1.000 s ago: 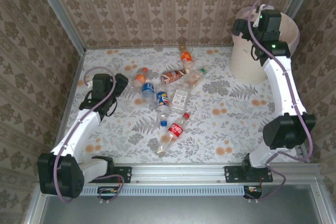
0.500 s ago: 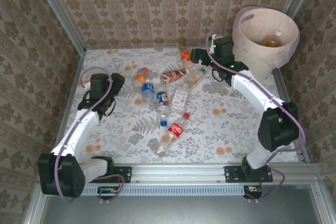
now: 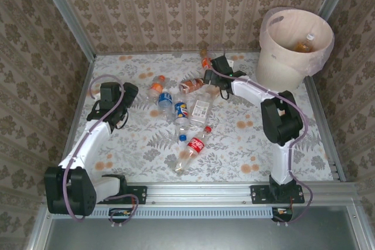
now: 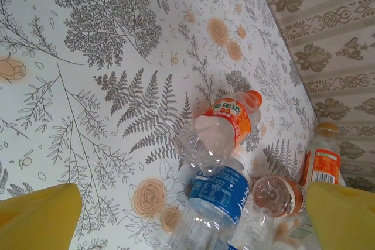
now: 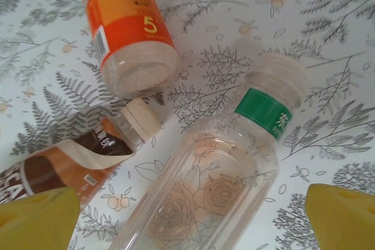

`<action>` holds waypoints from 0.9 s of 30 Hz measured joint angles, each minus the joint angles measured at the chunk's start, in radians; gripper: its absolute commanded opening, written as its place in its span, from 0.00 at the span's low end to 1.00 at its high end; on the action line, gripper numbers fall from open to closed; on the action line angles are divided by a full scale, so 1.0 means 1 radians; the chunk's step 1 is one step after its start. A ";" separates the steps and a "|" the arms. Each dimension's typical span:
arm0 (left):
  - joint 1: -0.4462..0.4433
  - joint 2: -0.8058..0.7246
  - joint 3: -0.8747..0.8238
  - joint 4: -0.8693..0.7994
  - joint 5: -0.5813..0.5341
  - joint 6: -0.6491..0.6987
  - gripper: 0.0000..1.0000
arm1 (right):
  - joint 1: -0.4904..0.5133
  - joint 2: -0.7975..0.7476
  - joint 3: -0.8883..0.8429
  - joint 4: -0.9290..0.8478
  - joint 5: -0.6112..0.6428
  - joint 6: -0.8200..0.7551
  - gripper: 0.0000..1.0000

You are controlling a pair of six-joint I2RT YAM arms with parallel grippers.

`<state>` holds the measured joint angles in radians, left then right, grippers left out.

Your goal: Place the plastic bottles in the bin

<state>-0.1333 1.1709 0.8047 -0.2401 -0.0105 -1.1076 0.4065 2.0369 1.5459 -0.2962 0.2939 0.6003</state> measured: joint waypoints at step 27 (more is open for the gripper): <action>0.018 0.008 0.000 -0.003 0.038 0.000 1.00 | -0.018 0.143 0.085 -0.130 0.072 0.114 0.86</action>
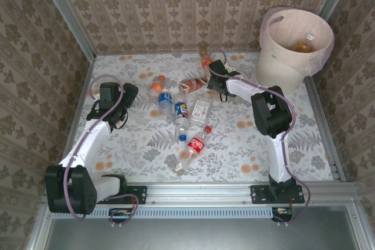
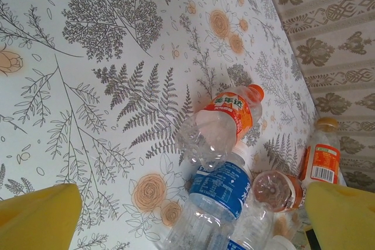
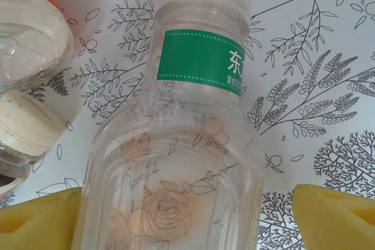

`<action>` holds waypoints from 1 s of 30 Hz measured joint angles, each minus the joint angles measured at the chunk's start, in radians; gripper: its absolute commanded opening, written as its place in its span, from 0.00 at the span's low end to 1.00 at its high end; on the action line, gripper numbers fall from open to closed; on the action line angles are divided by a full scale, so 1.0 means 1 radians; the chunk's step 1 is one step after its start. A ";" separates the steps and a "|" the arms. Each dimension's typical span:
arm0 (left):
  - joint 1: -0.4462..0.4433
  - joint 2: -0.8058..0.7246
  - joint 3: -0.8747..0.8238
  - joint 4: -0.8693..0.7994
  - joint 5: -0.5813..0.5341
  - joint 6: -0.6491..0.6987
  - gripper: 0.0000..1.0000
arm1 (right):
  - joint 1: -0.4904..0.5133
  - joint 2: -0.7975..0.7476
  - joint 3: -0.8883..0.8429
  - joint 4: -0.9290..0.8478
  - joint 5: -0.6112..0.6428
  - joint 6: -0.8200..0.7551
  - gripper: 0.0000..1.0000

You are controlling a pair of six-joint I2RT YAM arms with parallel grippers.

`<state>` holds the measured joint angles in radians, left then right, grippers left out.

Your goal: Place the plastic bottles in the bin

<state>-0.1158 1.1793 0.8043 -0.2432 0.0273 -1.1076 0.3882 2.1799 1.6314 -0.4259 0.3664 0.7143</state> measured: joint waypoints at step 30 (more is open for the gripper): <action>0.001 0.019 -0.006 0.000 0.030 0.000 1.00 | -0.072 -0.281 -0.360 0.200 -0.109 -0.196 0.39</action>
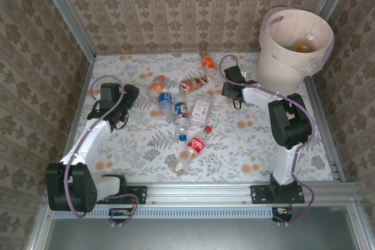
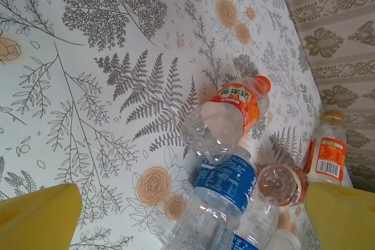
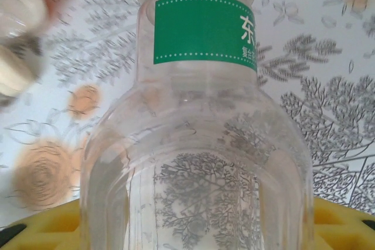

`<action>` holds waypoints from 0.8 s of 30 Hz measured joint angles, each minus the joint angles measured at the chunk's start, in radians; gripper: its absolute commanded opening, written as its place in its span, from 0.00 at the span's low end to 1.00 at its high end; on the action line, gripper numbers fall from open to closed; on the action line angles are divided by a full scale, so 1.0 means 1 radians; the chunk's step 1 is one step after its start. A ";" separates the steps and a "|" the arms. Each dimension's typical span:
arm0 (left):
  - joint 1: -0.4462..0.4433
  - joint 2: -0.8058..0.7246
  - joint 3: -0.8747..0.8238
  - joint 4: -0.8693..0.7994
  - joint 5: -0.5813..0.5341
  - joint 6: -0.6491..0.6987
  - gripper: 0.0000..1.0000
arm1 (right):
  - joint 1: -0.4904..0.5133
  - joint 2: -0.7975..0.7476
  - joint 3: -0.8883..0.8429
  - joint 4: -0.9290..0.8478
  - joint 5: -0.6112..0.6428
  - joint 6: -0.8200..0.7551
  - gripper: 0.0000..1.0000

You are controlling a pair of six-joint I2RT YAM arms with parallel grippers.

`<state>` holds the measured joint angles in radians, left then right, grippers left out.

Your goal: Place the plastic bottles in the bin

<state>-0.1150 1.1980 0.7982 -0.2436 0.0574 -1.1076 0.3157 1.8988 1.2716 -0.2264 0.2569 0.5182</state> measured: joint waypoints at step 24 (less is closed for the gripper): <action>-0.154 0.129 0.146 0.080 0.068 0.180 1.00 | -0.297 -0.417 0.131 0.087 -0.127 -0.286 0.38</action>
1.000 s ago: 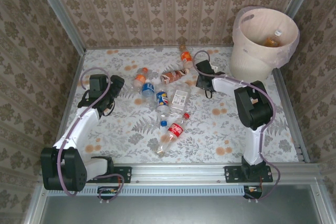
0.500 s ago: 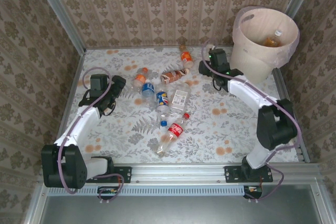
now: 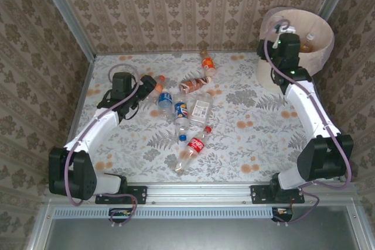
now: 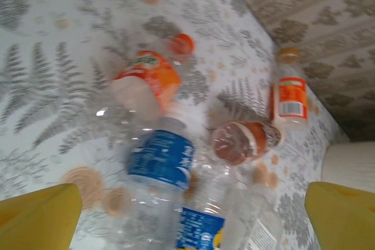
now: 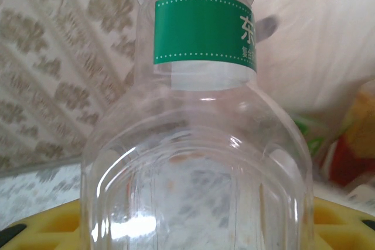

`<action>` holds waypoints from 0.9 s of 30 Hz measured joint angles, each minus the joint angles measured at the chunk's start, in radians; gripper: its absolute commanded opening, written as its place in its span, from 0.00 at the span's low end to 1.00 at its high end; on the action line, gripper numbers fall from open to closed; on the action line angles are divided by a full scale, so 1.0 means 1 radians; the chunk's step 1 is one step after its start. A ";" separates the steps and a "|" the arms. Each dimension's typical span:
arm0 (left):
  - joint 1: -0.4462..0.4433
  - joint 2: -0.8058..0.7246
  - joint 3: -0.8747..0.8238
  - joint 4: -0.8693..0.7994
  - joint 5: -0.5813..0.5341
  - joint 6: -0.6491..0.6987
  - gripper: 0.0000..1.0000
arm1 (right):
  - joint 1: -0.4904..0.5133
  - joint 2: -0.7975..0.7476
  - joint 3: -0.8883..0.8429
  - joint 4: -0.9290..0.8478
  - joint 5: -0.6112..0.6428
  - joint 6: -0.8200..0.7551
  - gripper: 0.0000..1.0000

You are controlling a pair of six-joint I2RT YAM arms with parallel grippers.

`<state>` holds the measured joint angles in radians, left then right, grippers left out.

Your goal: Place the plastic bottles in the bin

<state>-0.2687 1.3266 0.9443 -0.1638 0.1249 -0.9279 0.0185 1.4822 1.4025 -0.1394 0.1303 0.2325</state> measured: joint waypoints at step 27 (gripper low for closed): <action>-0.042 0.034 0.056 -0.008 -0.018 0.061 1.00 | -0.279 0.425 0.553 -0.311 0.134 -0.048 0.69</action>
<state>-0.3111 1.3609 1.0004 -0.1719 0.1074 -0.8665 -0.2607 1.9068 1.9556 -0.4507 0.2642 0.1841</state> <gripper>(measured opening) 0.999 0.672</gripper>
